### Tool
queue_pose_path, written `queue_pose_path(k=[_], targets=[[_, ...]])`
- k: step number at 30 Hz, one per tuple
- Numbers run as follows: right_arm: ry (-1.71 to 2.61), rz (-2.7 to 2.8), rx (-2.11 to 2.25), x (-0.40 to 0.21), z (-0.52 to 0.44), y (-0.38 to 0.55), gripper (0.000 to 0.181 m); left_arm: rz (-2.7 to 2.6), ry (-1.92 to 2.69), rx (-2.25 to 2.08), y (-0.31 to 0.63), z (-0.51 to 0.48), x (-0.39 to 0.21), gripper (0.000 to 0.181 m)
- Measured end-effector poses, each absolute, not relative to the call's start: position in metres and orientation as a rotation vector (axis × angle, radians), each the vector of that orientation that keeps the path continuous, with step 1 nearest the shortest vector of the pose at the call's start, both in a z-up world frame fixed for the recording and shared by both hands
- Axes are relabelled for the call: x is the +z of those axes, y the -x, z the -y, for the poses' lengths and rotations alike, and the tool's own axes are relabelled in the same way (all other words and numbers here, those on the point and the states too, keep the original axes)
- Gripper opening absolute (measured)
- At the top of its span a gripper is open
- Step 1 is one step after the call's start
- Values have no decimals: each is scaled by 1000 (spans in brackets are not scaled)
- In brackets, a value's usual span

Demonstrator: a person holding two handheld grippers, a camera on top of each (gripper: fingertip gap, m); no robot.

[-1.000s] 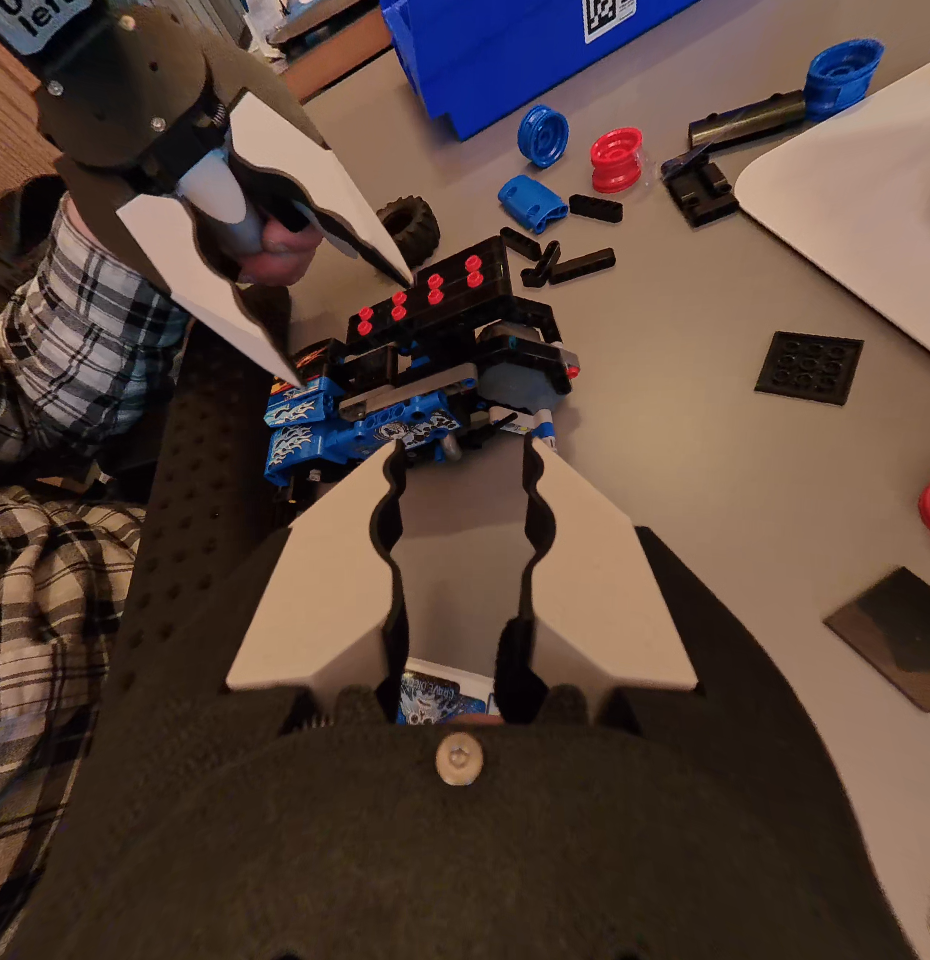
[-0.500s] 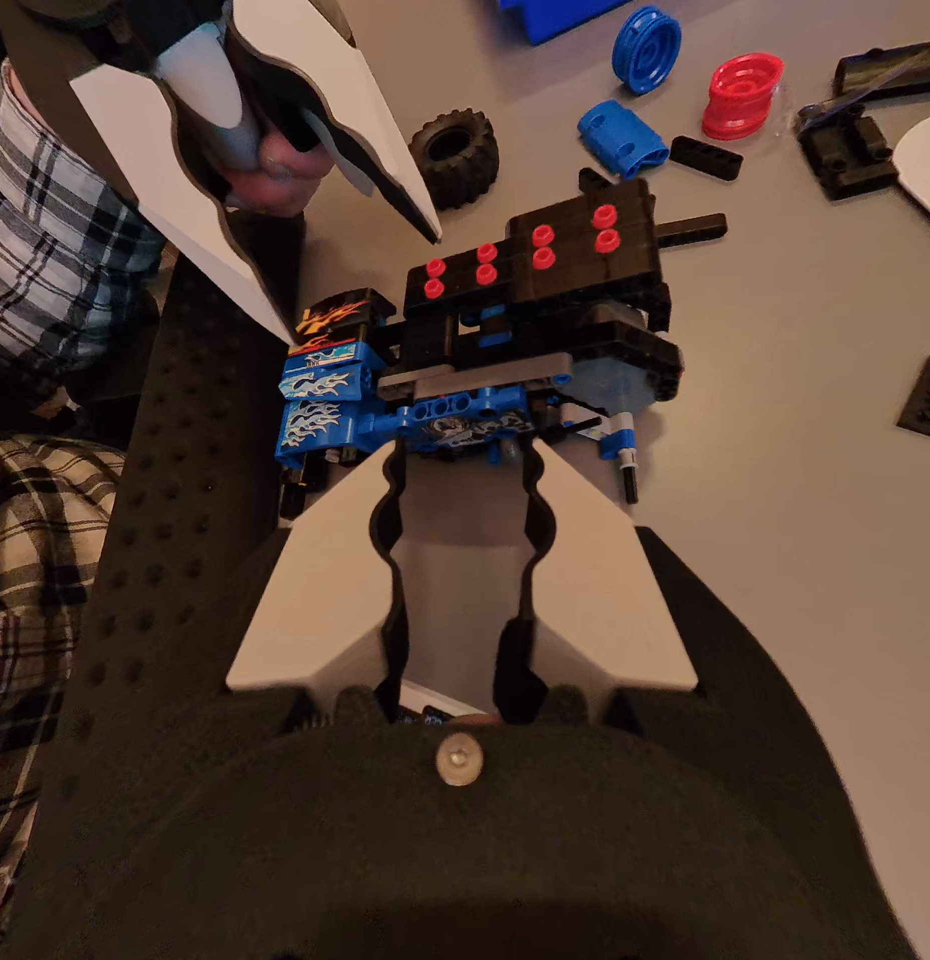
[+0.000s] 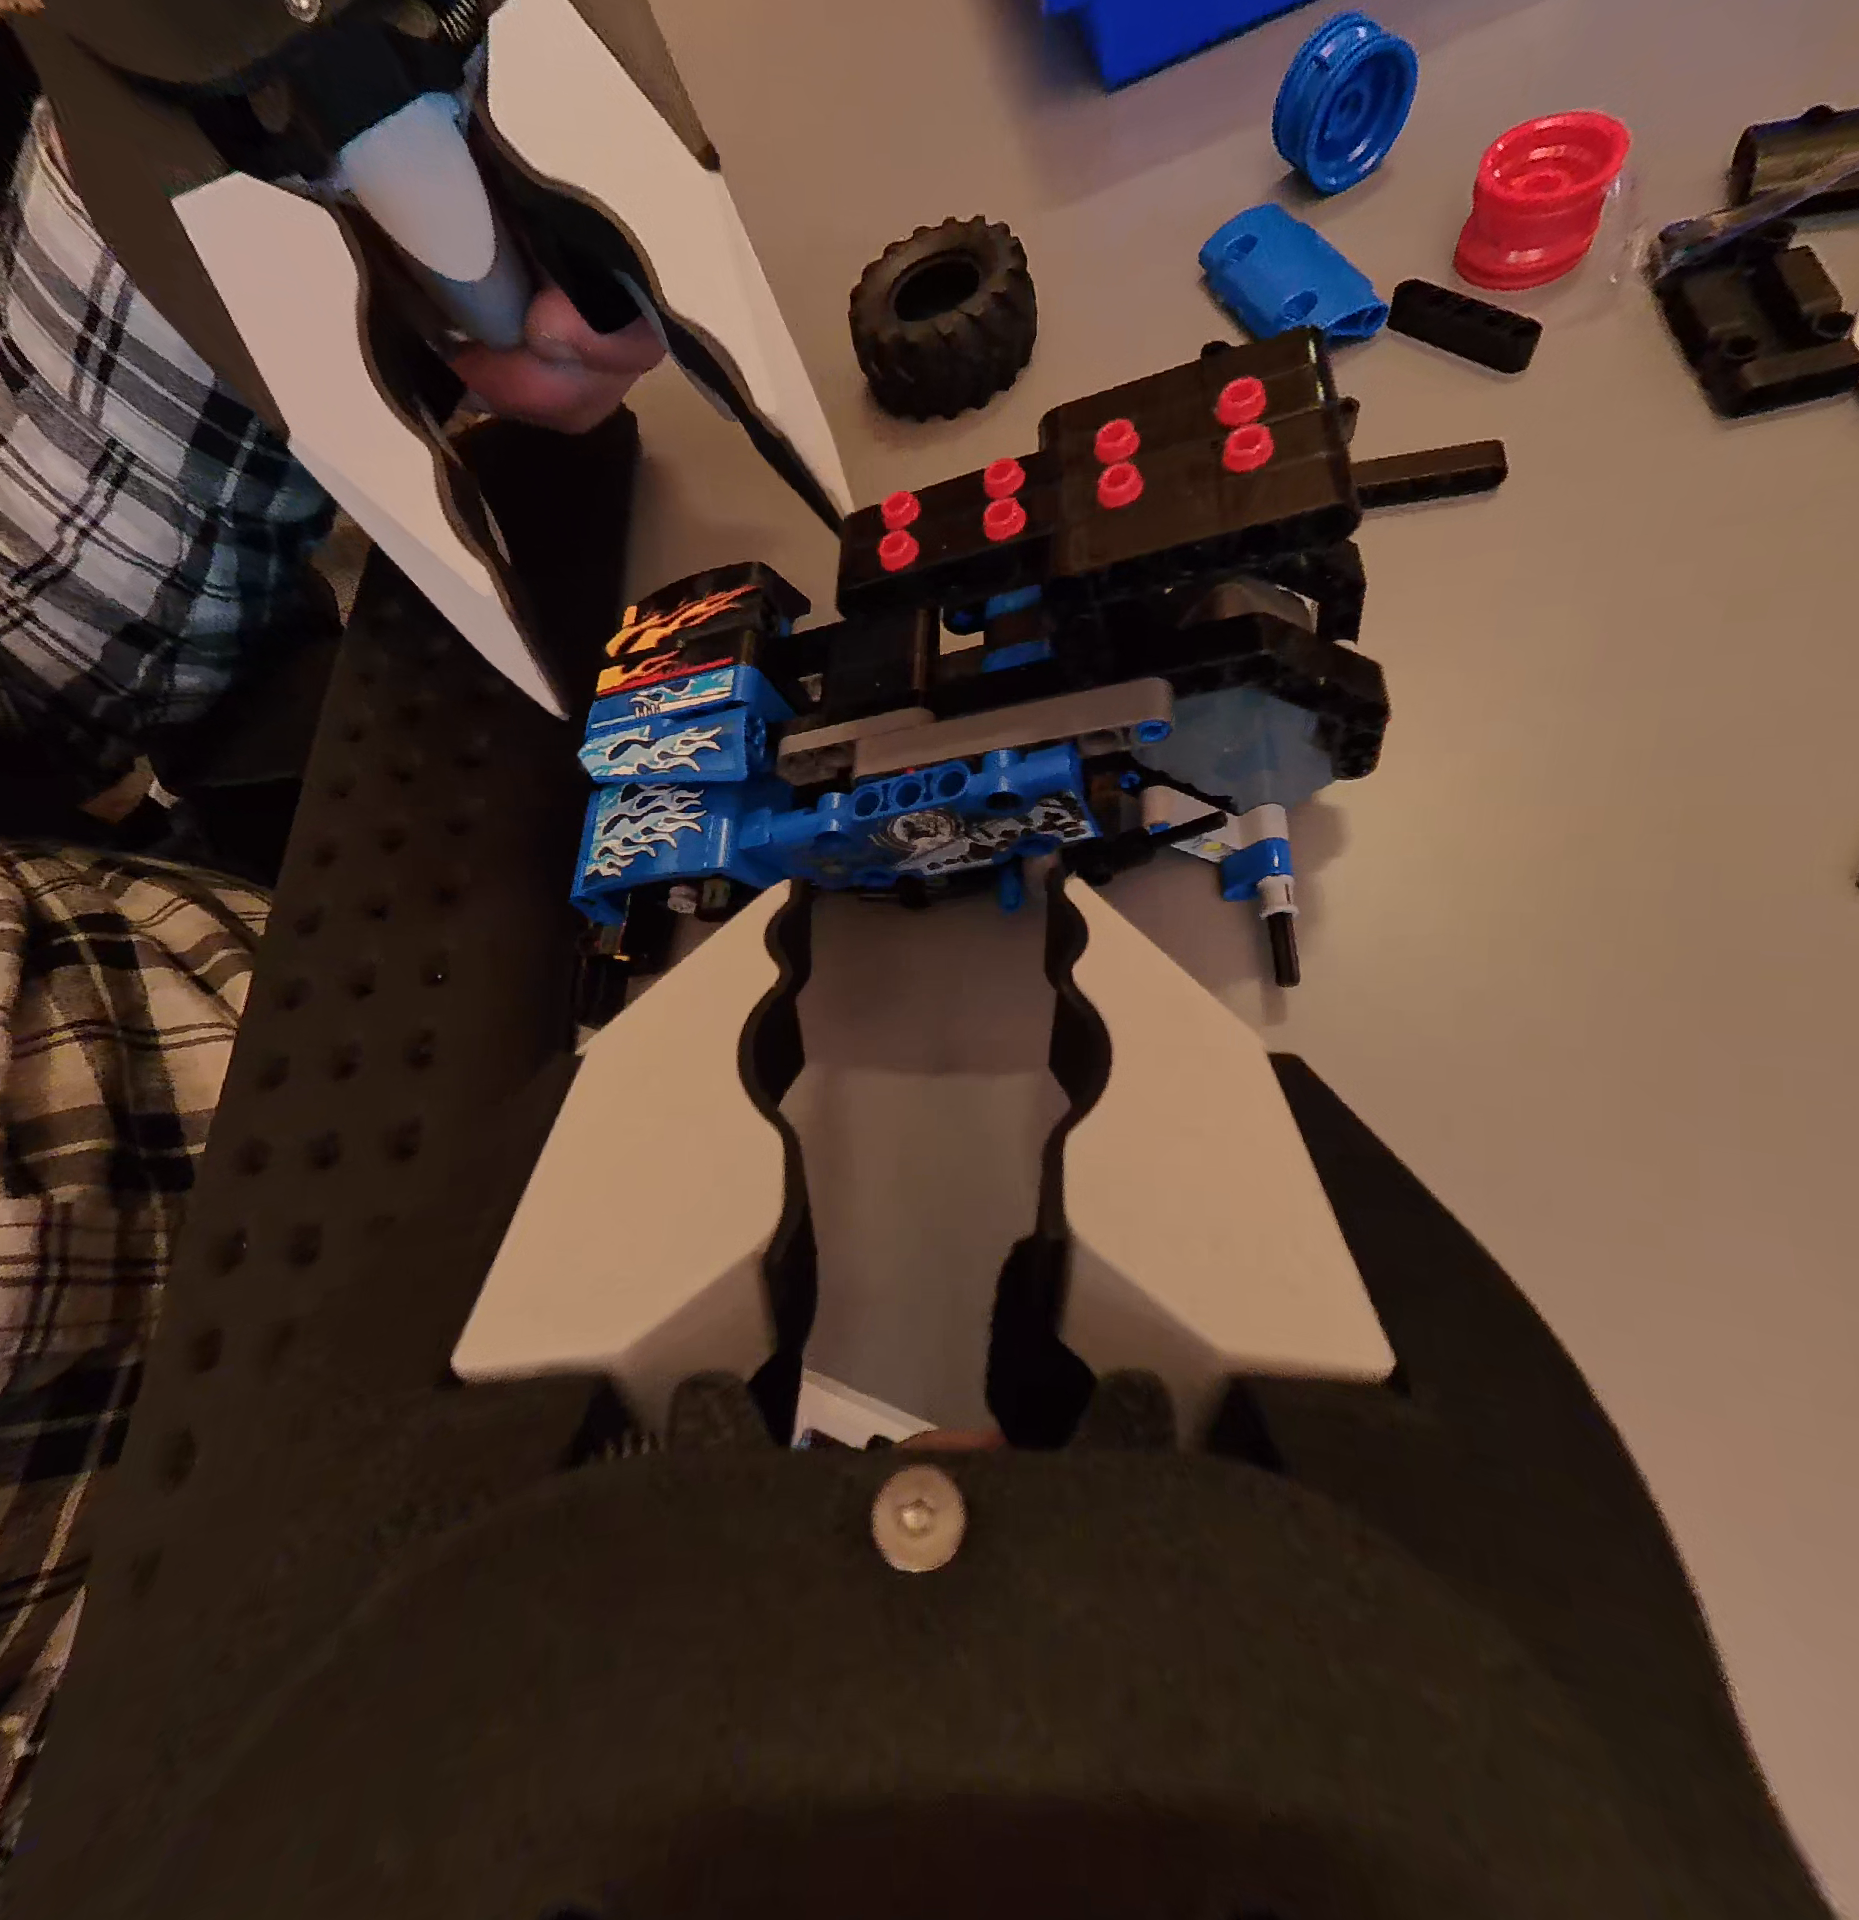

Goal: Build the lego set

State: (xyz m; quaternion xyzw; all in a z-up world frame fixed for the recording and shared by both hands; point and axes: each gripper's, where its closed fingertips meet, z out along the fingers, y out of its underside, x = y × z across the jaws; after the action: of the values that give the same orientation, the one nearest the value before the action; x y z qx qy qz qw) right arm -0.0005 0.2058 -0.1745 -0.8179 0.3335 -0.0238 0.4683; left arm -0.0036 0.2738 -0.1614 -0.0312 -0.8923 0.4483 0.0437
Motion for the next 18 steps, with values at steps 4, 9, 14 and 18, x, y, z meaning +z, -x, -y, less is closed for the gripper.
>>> queue_pose_path(k=[4,9,14,18], targets=[[1988,-834,-78,-174,-213,-3,43,2735,111,1341,8,-271,-172,63],[1955,-850,-73,-171,-220,-4,43,2781,127,1299,7,-274,-179,66],[1934,-858,-86,-165,-210,-6,45,2862,122,1332,-24,-293,-155,66],[1926,-859,-114,-160,-204,-7,44,2927,84,1356,-76,-302,-142,62]])
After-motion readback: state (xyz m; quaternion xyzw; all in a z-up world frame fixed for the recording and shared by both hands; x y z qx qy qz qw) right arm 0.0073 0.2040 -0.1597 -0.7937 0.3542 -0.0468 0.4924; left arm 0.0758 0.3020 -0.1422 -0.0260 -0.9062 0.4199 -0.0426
